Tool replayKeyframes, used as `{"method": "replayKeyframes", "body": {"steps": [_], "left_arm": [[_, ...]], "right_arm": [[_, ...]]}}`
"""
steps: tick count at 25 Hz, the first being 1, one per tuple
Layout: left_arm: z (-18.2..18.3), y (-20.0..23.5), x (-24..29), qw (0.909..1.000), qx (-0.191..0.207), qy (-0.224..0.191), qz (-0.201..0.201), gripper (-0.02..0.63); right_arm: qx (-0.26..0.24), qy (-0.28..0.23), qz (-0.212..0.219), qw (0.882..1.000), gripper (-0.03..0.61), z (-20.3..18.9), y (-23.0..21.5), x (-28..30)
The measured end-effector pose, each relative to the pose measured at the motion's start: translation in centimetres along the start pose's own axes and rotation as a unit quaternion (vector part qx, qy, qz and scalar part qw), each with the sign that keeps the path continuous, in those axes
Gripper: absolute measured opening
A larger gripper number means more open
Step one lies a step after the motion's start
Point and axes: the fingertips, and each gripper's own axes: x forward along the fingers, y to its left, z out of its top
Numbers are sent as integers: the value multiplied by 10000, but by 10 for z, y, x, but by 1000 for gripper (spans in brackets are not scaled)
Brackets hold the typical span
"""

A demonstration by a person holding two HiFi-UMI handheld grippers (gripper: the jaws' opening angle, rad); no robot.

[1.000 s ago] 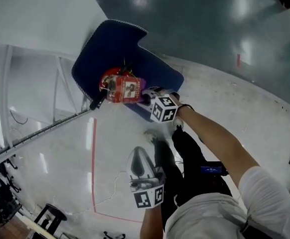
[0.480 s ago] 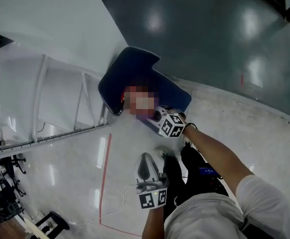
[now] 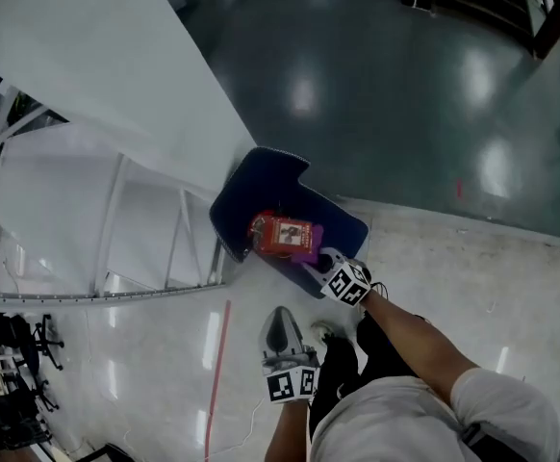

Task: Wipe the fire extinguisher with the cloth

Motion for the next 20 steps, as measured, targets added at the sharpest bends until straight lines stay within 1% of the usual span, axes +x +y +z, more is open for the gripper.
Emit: {"method": "replayKeyframes", "body": {"steps": [4,6,8,11,13,15,17,20], "left_arm": [[16,-12,1,9984,292,-464,-160,5],[17,-14,10,9977,355,-542,-223,5],[12,-9,16,9978,367,-479,-291,5],[2,7,18,9978,387,-211,-486,6],[-4,21,28,9958,470,-45,-788,6],[-8,37,45,9908,546,52,-1239,5],[-12,52,58,9826,594,89,-1758,6],[-5,72,61,9671,744,88,-2433,5]], "right_arm": [[122,-186,-178,9996,55,4,2,-32],[80,-350,-296,9989,55,11,-3,-41],[27,-411,-392,9984,55,15,-3,-46],[118,-392,-597,9974,55,17,8,-49],[208,-433,-876,9950,55,21,11,-48],[258,-437,-1227,9911,55,25,13,-44],[307,-387,-1608,9858,55,25,21,-37],[398,-417,-2096,9761,55,32,43,-26]]}}
